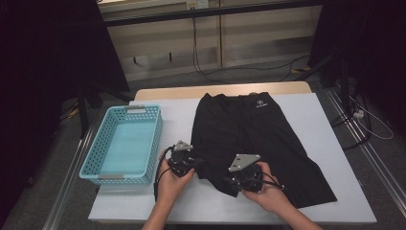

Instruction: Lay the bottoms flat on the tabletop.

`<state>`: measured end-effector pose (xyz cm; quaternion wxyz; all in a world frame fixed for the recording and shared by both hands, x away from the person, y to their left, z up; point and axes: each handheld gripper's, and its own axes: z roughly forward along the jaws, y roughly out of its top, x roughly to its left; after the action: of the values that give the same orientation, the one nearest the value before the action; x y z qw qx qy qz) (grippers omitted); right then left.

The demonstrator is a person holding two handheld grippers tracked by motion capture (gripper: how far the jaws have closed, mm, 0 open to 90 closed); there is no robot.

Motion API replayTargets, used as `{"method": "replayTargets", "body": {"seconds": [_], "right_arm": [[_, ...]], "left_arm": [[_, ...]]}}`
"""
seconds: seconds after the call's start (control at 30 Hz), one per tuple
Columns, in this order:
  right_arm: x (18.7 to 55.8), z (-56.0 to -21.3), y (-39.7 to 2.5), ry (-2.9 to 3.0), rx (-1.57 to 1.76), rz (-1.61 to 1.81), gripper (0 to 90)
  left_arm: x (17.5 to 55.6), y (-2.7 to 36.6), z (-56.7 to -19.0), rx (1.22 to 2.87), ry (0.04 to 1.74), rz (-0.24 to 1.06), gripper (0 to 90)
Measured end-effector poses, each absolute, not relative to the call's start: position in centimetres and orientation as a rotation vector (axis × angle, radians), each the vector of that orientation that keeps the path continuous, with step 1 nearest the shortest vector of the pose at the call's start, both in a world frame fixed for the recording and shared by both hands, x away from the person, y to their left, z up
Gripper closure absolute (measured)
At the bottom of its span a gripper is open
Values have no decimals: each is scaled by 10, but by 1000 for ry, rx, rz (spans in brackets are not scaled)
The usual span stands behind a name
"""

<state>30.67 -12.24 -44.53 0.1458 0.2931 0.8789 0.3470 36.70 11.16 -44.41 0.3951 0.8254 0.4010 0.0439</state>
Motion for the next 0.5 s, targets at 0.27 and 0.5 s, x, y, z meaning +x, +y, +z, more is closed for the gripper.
{"method": "replayTargets", "body": {"seconds": [0.27, 0.5], "right_arm": [[316, -445, -149, 2510, 937, 945, 900], [315, -440, -147, 2479, 940, 1079, 662]], "left_arm": [[355, 132, -438, 2078, 1026, 117, 528], [353, 142, -440, 2073, 1046, 149, 414]]}}
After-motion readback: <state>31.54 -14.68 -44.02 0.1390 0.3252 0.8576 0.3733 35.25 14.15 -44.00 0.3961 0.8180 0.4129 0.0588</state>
